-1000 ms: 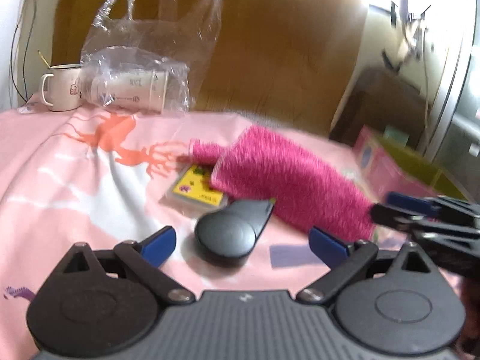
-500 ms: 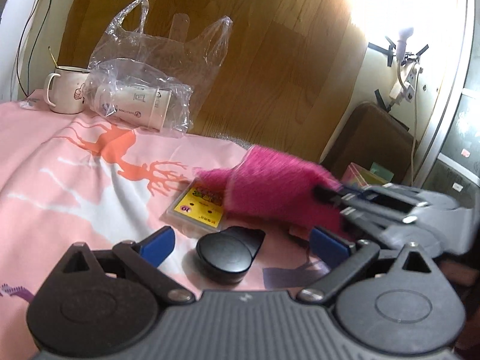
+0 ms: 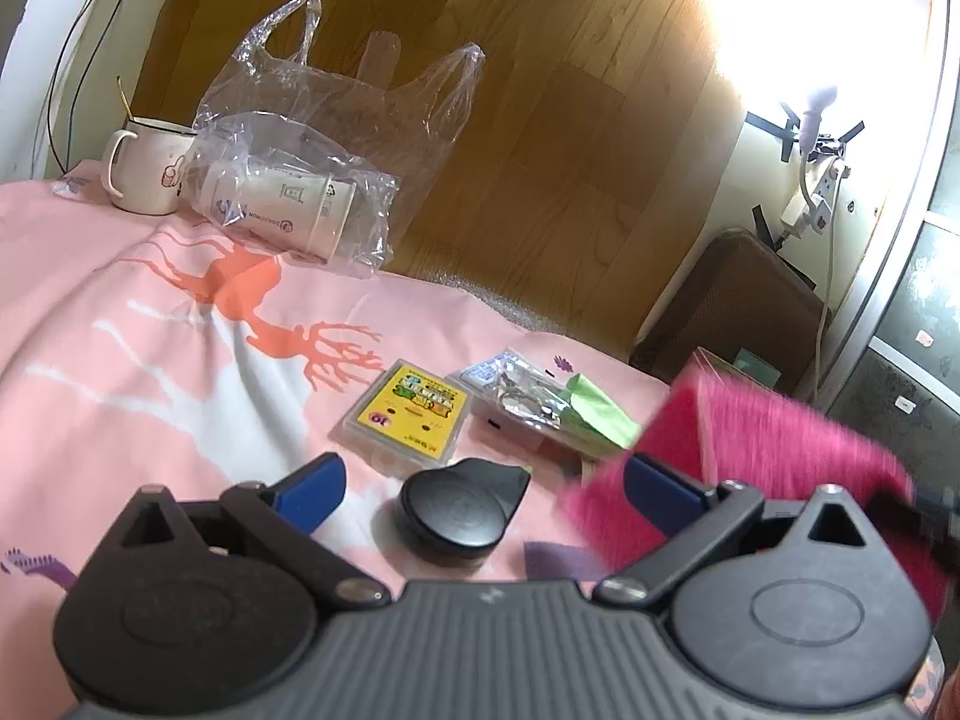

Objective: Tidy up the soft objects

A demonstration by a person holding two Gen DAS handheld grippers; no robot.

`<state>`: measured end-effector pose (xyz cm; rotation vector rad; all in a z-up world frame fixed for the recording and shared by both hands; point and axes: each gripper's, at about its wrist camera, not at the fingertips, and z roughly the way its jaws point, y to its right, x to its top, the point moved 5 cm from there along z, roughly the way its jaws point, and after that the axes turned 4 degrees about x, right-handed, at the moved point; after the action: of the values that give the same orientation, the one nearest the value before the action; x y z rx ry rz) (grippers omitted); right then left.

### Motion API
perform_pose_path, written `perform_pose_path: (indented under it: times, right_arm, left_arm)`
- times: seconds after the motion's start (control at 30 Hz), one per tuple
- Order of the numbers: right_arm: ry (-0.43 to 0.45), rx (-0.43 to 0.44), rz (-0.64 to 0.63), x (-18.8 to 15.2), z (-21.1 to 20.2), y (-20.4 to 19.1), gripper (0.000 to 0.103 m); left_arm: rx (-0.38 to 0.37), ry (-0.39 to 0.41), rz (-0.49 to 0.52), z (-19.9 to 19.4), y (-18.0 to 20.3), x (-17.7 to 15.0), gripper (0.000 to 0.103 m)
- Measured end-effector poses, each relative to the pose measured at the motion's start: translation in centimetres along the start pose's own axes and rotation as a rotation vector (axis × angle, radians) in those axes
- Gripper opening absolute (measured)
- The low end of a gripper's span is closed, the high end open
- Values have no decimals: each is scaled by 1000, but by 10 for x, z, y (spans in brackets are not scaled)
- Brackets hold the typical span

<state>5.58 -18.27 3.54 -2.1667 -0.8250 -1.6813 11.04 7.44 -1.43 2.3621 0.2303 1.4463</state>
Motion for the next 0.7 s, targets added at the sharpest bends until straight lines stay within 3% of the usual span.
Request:
perform_pose_path:
  times: [0.17,0.33,0.7]
  right_arm:
    - [-86,98,-17,-19,4,-21,14]
    - [-129,167,6,-24,18,-50,15]
    - [-125,307,-19,-22,35,-102,18]
  left_arm:
    - [-17,-33,3,-1,2,-2,102]
    - [-87,-91,17,-12,11,-14,102]
    - [-207,-158,-1,-40,24,-19,103]
